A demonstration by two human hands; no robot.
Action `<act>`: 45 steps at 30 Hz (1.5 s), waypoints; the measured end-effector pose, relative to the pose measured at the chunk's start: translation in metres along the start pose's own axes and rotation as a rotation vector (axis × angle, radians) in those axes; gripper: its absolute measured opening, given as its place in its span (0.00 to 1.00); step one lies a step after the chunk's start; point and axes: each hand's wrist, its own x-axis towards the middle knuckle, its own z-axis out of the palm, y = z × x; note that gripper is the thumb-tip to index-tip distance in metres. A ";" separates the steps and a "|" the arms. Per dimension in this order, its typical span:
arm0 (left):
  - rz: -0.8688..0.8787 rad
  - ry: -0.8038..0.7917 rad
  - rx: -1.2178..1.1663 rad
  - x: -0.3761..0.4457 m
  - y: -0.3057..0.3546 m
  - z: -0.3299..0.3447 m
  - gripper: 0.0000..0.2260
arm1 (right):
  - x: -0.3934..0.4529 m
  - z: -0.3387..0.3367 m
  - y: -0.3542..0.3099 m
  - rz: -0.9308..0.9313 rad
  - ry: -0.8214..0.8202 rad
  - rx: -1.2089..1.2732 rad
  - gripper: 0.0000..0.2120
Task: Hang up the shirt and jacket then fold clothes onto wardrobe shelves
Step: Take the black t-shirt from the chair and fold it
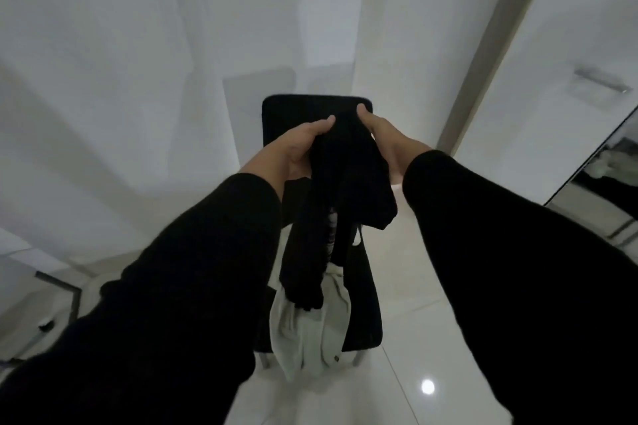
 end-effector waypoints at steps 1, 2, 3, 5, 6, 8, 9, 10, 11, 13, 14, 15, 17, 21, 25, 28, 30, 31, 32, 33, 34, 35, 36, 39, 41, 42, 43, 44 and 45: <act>0.033 -0.025 0.011 -0.007 0.013 0.007 0.17 | -0.012 -0.001 -0.012 -0.022 -0.001 0.021 0.38; 0.070 -0.055 0.020 -0.011 0.025 0.014 0.19 | -0.023 -0.003 -0.023 -0.049 -0.005 0.017 0.38; 0.103 -0.081 0.030 -0.015 0.036 0.020 0.20 | -0.034 -0.007 -0.033 -0.083 -0.001 0.006 0.39; 0.165 -0.088 0.019 -0.024 0.057 0.031 0.20 | -0.049 -0.016 -0.048 -0.143 0.009 0.016 0.42; 0.192 -0.079 -0.010 -0.029 0.066 0.035 0.19 | -0.055 -0.021 -0.053 -0.163 0.011 0.037 0.40; 0.249 -0.070 -0.071 -0.038 0.083 0.046 0.17 | -0.071 -0.031 -0.062 -0.207 0.075 0.017 0.29; 0.281 -0.062 -0.093 -0.042 0.091 0.052 0.17 | -0.080 -0.035 -0.064 -0.230 0.119 -0.032 0.21; 0.312 -0.054 -0.109 -0.045 0.097 0.058 0.17 | -0.090 -0.040 -0.065 -0.254 0.162 -0.092 0.16; 0.345 -0.051 -0.116 -0.046 0.104 0.064 0.16 | -0.098 -0.045 -0.065 -0.276 0.195 -0.150 0.12; 0.409 -0.022 -0.115 -0.047 0.113 0.080 0.16 | -0.108 -0.058 -0.068 -0.305 0.238 -0.221 0.08; 0.435 -0.018 -0.111 -0.047 0.117 0.086 0.16 | -0.111 -0.065 -0.069 -0.321 0.249 -0.234 0.07; 0.458 -0.002 -0.100 -0.047 0.120 0.093 0.16 | -0.112 -0.071 -0.070 -0.340 0.255 -0.232 0.09; 0.483 0.035 -0.082 -0.045 0.123 0.106 0.15 | -0.114 -0.081 -0.072 -0.383 0.253 -0.221 0.16; 0.475 0.048 -0.069 -0.036 0.120 0.121 0.12 | -0.120 -0.086 -0.075 -0.408 0.290 -0.151 0.05; 0.405 0.043 0.016 -0.029 0.112 0.135 0.13 | -0.120 -0.091 -0.083 -0.458 0.209 0.166 0.13; 0.429 0.050 0.124 -0.021 0.108 0.143 0.18 | -0.126 -0.096 -0.088 -0.420 0.080 0.226 0.24; 0.434 0.029 0.243 -0.020 0.106 0.144 0.19 | -0.126 -0.097 -0.088 -0.402 0.051 0.077 0.32; 0.424 -0.001 0.308 -0.020 0.105 0.145 0.18 | -0.126 -0.097 -0.088 -0.404 0.047 0.018 0.30; 0.411 -0.047 0.374 -0.021 0.104 0.146 0.16 | -0.125 -0.098 -0.087 -0.414 0.053 -0.006 0.26; 0.397 -0.102 0.430 -0.023 0.104 0.147 0.14 | -0.122 -0.099 -0.087 -0.423 0.090 -0.020 0.22; 0.376 -0.162 0.475 -0.025 0.105 0.148 0.12 | -0.119 -0.100 -0.088 -0.426 0.148 -0.031 0.17; 0.354 -0.220 0.512 -0.026 0.105 0.149 0.12 | -0.116 -0.103 -0.088 -0.424 0.209 -0.052 0.14; 0.324 -0.267 0.545 -0.027 0.106 0.149 0.13 | -0.114 -0.104 -0.088 -0.419 0.259 -0.071 0.13; 0.276 -0.242 0.526 -0.027 0.104 0.142 0.10 | -0.115 -0.110 -0.086 -0.422 0.313 -0.089 0.13; 0.338 -0.039 0.423 -0.023 0.099 0.133 0.04 | -0.122 -0.113 -0.087 -0.453 0.280 -0.057 0.12; 0.383 0.074 0.407 -0.019 0.096 0.126 0.03 | -0.126 -0.115 -0.087 -0.473 0.243 -0.041 0.11; 0.414 0.146 0.425 -0.015 0.093 0.119 0.05 | -0.129 -0.116 -0.089 -0.492 0.193 -0.037 0.11; 0.417 0.155 0.458 -0.011 0.090 0.112 0.12 | -0.132 -0.117 -0.091 -0.507 0.146 -0.046 0.10; 0.396 0.108 0.496 -0.007 0.088 0.107 0.22 | -0.135 -0.118 -0.093 -0.516 0.103 -0.063 0.09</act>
